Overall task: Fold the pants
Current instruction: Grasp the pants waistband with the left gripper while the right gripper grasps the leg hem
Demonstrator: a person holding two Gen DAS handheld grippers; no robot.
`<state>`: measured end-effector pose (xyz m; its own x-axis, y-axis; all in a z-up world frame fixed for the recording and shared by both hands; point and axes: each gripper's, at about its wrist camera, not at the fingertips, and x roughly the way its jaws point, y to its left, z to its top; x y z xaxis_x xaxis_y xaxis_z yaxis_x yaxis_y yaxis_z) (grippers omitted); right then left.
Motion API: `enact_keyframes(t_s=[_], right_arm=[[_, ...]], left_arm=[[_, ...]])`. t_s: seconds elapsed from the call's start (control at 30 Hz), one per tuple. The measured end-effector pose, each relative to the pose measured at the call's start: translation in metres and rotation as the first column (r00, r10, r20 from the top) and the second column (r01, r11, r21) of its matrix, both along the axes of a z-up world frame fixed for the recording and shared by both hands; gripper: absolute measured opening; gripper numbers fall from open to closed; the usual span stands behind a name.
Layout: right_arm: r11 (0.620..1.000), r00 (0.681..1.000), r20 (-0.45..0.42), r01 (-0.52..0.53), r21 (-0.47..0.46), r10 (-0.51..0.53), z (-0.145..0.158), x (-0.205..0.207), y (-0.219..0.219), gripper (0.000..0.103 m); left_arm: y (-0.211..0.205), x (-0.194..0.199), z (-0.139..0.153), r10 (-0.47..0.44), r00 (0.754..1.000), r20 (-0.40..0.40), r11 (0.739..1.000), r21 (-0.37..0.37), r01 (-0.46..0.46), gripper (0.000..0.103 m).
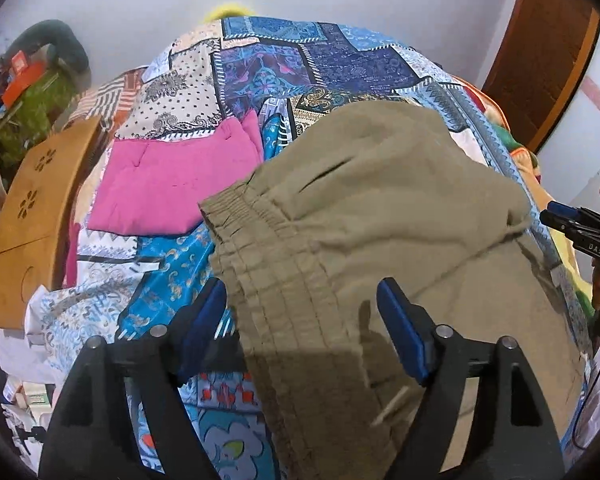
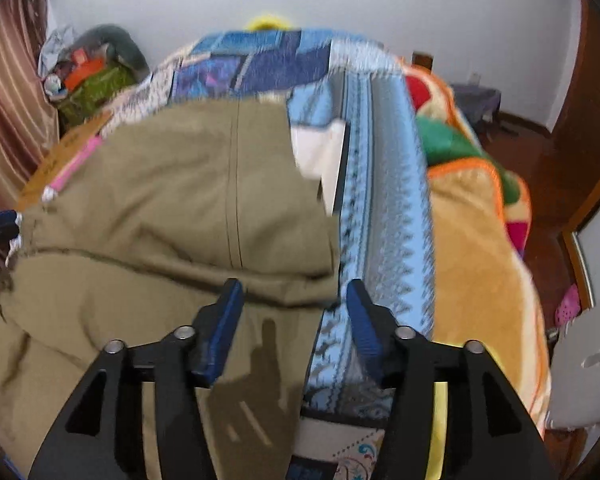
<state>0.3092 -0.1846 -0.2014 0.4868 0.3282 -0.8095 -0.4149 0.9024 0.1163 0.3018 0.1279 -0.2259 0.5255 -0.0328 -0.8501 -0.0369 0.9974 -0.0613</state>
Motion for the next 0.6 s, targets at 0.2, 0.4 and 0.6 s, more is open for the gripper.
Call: enact_keyframes(t_s=[0.2,0.4,0.6], right_arm=[[1.0,1.0,-0.002,0.021,-0.012,-0.021,-0.015,0.028,0.016,0.051],[1.0,0.993,-0.115,0.017,0.025,-0.014,-0.052,0.043,0.019,0.038],[0.998,0.999,-0.031,0.035,-0.055,-0.037,-0.056,0.034,0.024,0.016]], left_arm=[[0.005,0.023,-0.024,0.012,0.997,-0.074,0.999,-0.031,-0.015,0.078],[0.008,0.025,-0.039,0.013,0.998,-0.065,1.0,-0.011,-0.014,0.075],[0.006,0.024,-0.039,0.016,1.0,-0.016,0.994,0.112,-0.014,0.064]])
